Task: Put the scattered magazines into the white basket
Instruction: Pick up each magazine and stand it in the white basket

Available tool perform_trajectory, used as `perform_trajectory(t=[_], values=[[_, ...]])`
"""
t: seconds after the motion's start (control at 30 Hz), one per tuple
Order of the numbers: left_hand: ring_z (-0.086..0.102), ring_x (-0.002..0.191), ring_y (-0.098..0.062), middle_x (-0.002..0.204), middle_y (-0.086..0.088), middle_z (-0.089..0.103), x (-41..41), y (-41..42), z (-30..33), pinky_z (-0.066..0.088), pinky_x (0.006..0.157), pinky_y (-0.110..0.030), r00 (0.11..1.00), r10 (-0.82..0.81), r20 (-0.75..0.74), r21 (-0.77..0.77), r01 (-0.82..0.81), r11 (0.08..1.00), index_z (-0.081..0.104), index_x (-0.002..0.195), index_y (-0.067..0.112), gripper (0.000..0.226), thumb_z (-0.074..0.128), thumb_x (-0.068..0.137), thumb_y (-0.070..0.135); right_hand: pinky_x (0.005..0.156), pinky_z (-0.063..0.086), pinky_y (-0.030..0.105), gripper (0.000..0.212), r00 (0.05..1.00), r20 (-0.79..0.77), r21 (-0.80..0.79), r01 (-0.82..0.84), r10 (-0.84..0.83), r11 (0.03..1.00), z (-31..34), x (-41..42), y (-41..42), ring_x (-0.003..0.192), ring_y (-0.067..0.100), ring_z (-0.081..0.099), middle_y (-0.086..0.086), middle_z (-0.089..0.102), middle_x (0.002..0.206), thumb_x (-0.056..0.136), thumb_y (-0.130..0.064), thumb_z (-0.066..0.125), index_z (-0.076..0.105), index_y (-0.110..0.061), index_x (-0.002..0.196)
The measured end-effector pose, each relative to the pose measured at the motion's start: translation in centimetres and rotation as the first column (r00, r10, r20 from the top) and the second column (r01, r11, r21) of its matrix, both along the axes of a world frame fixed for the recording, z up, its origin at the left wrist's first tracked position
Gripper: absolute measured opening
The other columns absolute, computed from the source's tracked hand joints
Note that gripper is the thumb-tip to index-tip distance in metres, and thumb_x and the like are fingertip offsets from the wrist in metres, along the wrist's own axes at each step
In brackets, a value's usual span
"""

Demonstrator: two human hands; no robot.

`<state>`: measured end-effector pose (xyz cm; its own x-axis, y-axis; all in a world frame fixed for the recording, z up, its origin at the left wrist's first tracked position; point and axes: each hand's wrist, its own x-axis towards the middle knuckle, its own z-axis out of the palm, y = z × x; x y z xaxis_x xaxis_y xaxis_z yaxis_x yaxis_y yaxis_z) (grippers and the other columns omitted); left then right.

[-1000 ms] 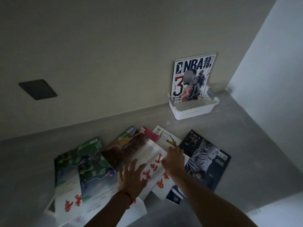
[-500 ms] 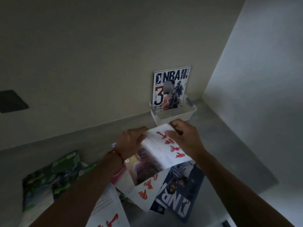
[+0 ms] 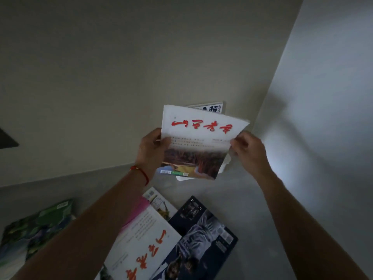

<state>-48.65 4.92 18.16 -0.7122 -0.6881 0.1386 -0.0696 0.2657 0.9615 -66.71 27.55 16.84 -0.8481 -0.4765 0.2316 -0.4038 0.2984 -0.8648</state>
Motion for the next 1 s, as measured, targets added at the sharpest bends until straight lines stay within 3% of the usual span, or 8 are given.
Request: perform_trajectory(t=[0.07, 0.17, 0.27, 0.53, 0.63, 0.73, 0.87, 1.0], values=[[0.071, 0.102, -0.028, 0.106, -0.013, 0.074, -2.2, -0.2, 0.1, 0.058, 0.089, -0.045, 0.999, 0.047, -0.015, 0.063, -0.046, 0.997, 0.071, 0.106, 0.011, 0.017, 0.063, 0.092, 0.005, 0.066, 0.053, 0.014, 0.001, 0.993, -0.113, 0.024, -0.029, 0.031, 0.999, 1.7, -3.3, -0.6, 0.072, 0.005, 0.07, -0.012, 0.072, 0.079, 0.092, -0.016, 0.066, 0.067, -0.016, 0.092], [0.068, 0.076, -0.006, 0.082, 0.007, 0.074, -5.3, -1.0, -0.3, 0.055, 0.08, -0.033, 0.978, 0.189, 0.084, 0.056, -0.194, 0.979, 0.076, 0.096, 0.024, 0.016, 0.074, 0.085, 0.012, 0.075, 0.06, 0.034, 0.006, 0.98, -0.197, 0.031, -0.008, 0.014, 0.999, 2.5, -7.1, -2.2, 0.076, 0.015, 0.072, -0.002, 0.075, 0.085, 0.091, -0.018, 0.067, 0.069, -0.014, 0.094], [0.074, 0.084, -0.024, 0.082, -0.006, 0.077, -7.8, -2.1, -1.4, 0.061, 0.085, -0.043, 0.926, 0.301, 0.226, 0.011, -0.311, 0.95, 0.079, 0.089, 0.018, 0.01, 0.077, 0.079, 0.018, 0.078, 0.06, 0.039, 0.008, 0.98, -0.195, 0.064, -0.033, 0.045, 0.997, 1.2, -9.4, -3.7, 0.08, 0.017, 0.072, 0.002, 0.076, 0.093, 0.091, -0.018, 0.067, 0.07, -0.012, 0.096], [0.075, 0.082, -0.025, 0.08, -0.013, 0.077, -10.8, -3.0, -5.5, 0.062, 0.081, -0.041, 0.833, 0.44, 0.335, 0.048, -0.482, 0.875, 0.074, 0.068, 0.015, 0.014, 0.073, 0.079, 0.022, 0.07, 0.051, 0.026, 0.009, 0.987, -0.154, 0.132, -0.022, 0.042, 0.991, -3.2, -11.8, -7.0, 0.079, 0.02, 0.07, 0.005, 0.076, 0.088, 0.089, -0.014, 0.066, 0.071, -0.007, 0.091], [0.072, 0.077, -0.023, 0.073, -0.005, 0.072, -11.6, -3.4, -6.9, 0.058, 0.071, -0.03, 0.811, 0.444, 0.381, 0.106, -0.516, 0.85, 0.076, 0.081, 0.01, 0.019, 0.071, 0.081, 0.028, 0.061, 0.041, 0.012, 0.009, 0.993, -0.1, 0.18, -0.046, 0.064, 0.983, -4.9, -12.4, -7.6, 0.073, 0.011, 0.065, 0.004, 0.076, 0.091, 0.091, -0.012, 0.065, 0.072, -0.009, 0.094], [0.061, 0.063, -0.013, 0.066, 0.006, 0.062, -11.8, -3.8, -7.8, 0.046, 0.062, -0.021, 0.815, 0.376, 0.442, 0.105, -0.463, 0.88, 0.074, 0.088, 0.011, 0.025, 0.065, 0.088, 0.034, 0.064, 0.043, 0.013, 0.012, 0.995, -0.066, 0.219, -0.053, 0.069, 0.974, -6.2, -12.6, -8.1, 0.077, 0.014, 0.067, 0.005, 0.077, 0.095, 0.093, -0.011, 0.061, 0.073, -0.008, 0.096], [0.069, 0.088, -0.016, 0.097, 0.004, 0.072, -11.9, -3.8, -8.7, 0.049, 0.072, -0.019, 0.896, 0.285, 0.341, 0.177, -0.359, 0.916, 0.072, 0.112, 0.017, 0.026, 0.067, 0.087, 0.013, 0.083, 0.057, 0.035, 0.022, 0.997, 0.03, 0.242, -0.073, 0.067, 0.967, -7.1, -12.8, -8.5, 0.093, 0.025, 0.071, 0.005, 0.076, 0.104, 0.094, -0.008, 0.054, 0.073, -0.013, 0.103], [0.064, 0.111, -0.022, 0.135, -0.005, 0.061, -11.3, -3.9, -8.7, 0.053, 0.086, -0.026, 0.933, 0.211, 0.292, 0.278, -0.294, 0.915, 0.053, 0.137, 0.013, 0.05, 0.062, 0.089, 0.0, 0.091, 0.051, 0.026, 0.055, 0.947, 0.297, 0.129, -0.17, 0.126, 0.977, -7.5, -11.6, -8.3, 0.119, 0.012, 0.06, -0.002, 0.06, 0.14, 0.088, -0.003, 0.054, 0.05, -0.019, 0.14]])
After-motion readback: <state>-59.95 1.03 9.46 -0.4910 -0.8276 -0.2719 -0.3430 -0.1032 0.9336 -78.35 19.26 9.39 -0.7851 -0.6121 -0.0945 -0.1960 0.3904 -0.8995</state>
